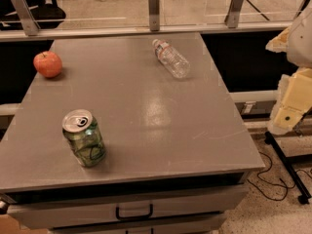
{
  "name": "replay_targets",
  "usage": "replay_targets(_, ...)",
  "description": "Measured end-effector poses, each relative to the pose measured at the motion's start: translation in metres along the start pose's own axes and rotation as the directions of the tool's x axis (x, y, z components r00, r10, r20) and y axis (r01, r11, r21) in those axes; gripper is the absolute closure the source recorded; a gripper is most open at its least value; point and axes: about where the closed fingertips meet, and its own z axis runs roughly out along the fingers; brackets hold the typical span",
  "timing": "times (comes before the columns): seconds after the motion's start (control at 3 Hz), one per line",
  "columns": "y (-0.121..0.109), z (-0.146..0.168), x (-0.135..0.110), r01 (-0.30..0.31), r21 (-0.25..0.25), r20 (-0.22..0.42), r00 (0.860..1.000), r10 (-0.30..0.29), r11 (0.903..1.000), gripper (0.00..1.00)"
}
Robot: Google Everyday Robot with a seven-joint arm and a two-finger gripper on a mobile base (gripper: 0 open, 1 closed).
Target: Move water bottle near green can
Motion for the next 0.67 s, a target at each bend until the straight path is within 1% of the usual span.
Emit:
replay_targets(0.33,0.0,0.0,0.0,0.0,0.0,0.0,1.0,0.0,1.0,0.0)
replay_targets(0.67,-0.01,0.017,-0.02,0.003,0.023,0.03,1.0,-0.003,0.9997,0.0)
